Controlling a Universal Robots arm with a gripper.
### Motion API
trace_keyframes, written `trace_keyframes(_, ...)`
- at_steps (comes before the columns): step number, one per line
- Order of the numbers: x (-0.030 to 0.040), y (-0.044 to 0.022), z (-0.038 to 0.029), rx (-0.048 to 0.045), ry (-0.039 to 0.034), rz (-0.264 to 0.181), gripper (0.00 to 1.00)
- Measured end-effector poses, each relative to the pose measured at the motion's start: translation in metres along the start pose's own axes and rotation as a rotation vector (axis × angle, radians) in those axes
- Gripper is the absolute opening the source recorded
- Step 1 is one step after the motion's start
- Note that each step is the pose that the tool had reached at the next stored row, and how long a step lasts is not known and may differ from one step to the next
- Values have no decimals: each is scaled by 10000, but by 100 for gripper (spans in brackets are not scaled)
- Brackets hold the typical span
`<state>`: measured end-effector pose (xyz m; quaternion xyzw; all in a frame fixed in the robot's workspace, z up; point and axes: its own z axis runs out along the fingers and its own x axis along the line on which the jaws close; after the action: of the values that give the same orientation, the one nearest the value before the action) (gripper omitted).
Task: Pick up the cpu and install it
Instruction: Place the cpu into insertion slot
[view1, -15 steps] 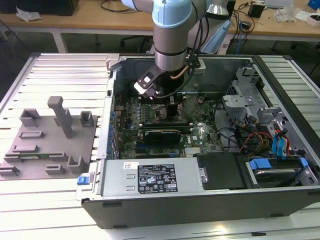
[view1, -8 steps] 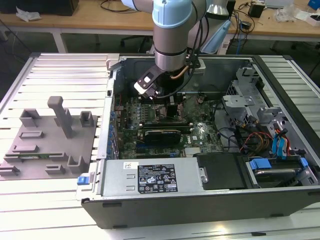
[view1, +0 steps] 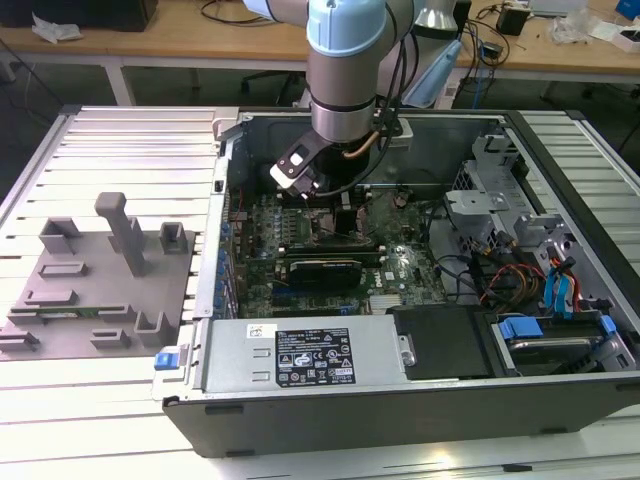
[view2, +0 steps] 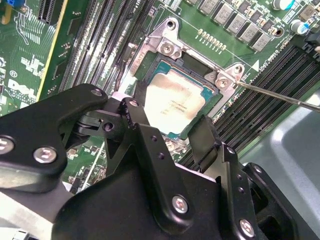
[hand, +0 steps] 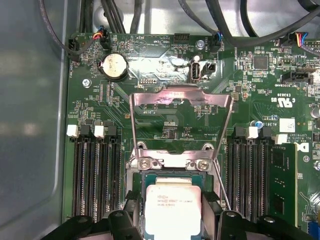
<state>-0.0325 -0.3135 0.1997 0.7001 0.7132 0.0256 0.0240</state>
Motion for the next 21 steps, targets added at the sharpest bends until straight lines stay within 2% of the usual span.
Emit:
trace_keyframes(4,0,1,-10,0,-1,-1,60)
trace_keyframes(14,0,6,-88,0,-3,-1,60)
trace_keyframes(19,0,7,-91,0,-3,-1,60)
trace_keyframes(20,0,7,-91,-1,-4,-1,58)
trace_keyframes(21,0,7,-91,0,-4,-2,52)
